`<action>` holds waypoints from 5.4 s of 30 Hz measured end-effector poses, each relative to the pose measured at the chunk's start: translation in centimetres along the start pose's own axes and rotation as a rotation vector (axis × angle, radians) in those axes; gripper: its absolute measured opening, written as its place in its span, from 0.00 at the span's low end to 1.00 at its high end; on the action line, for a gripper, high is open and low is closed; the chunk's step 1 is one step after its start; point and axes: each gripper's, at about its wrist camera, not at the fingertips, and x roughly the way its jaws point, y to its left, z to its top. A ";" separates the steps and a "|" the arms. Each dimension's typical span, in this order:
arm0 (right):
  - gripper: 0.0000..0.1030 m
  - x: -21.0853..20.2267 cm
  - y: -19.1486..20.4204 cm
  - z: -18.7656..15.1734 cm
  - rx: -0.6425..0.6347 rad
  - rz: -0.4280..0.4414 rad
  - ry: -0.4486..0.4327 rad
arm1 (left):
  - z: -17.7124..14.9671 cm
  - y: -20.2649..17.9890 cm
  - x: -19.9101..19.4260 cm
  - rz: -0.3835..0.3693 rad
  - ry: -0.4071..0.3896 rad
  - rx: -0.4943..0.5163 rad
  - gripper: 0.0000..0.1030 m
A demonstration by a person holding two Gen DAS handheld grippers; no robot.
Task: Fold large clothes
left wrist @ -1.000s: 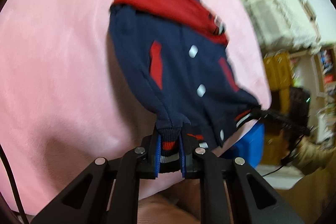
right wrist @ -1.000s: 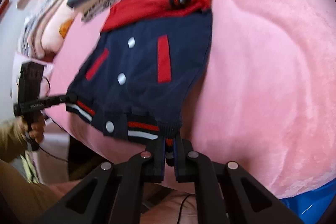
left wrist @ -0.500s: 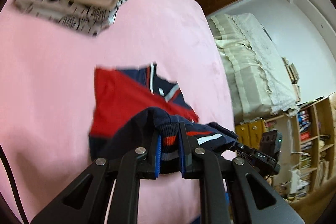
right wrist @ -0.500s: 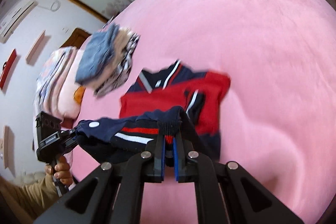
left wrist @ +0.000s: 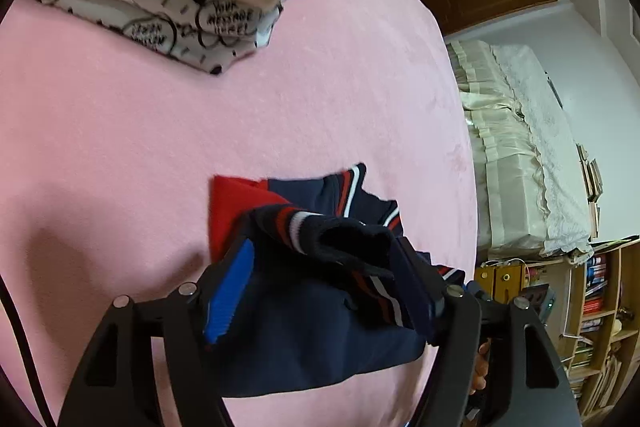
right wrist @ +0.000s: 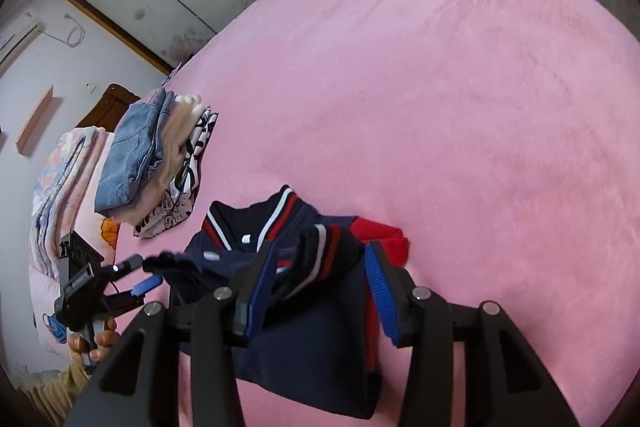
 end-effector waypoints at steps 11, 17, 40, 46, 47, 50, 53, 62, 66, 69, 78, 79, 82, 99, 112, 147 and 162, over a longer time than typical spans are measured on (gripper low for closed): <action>0.45 0.6 0.4 -0.9 -0.140 -0.024 0.026 | 0.4 -0.3 -0.6 0.057 0.003 0.172 0.67; 0.45 2.5 1.4 -1.3 -0.204 -0.026 0.058 | 0.5 -2.5 1.6 0.148 0.042 0.372 0.67; 0.44 7.3 3.1 1.2 -0.444 -0.108 0.069 | 1.1 -7.1 6.0 0.310 0.062 0.834 0.10; 0.06 6.9 2.3 1.4 -0.381 -0.142 0.051 | 1.8 -6.3 3.9 0.339 -0.026 0.739 0.05; 0.05 6.0 1.9 1.8 -0.327 -0.127 0.021 | 2.2 -6.0 3.2 0.327 -0.045 0.701 0.05; 0.05 4.2 1.3 2.4 -0.214 -0.089 -0.049 | 3.1 -4.5 1.7 0.279 -0.076 0.575 0.05; 0.05 4.7 1.2 1.9 -0.201 -0.118 -0.067 | 3.4 -2.0 2.5 0.290 -0.060 0.490 0.05; 0.08 8.1 -0.4 0.9 -0.154 -0.212 -0.012 | 3.8 2.3 4.7 0.341 -0.034 0.389 0.12; 0.12 5.3 2.4 0.5 -0.202 -0.255 -0.068 | 3.2 -0.7 3.2 0.434 -0.067 0.381 0.35; 0.12 2.4 5.0 -0.4 -0.239 -0.240 -0.132 | 1.6 -3.2 0.4 0.423 -0.141 0.385 0.37; 0.12 4.7 11.0 -6.6 -0.310 -0.140 -0.107 | -7.5 -7.7 2.2 0.370 -0.204 0.436 0.39; 0.12 5.3 11.0 -7.0 -0.311 -0.148 -0.101 | -8.0 -7.2 3.1 0.404 -0.193 0.434 0.39; 0.12 6.1 9.6 -8.0 -0.329 -0.269 -0.118 | -8.1 -4.5 4.4 0.528 -0.190 0.399 0.39; 0.12 2.3 2.3 -8.1 -0.133 -0.349 -0.195 | -7.9 -1.1 2.6 0.455 -0.211 0.341 0.40; 0.14 1.1 7.7 -8.4 -0.230 -0.226 -0.240 | -9.2 -1.7 -2.0 0.390 -0.238 0.196 0.58; 0.00 7.8 13.4 -10.4 -0.428 -0.053 -0.071 | -12.7 1.3 -2.0 0.287 -0.109 -0.026 0.58; 0.00 2.3 14.5 -17.6 -0.544 0.065 0.184 | -12.9 1.4 -1.5 0.256 -0.080 -0.049 0.58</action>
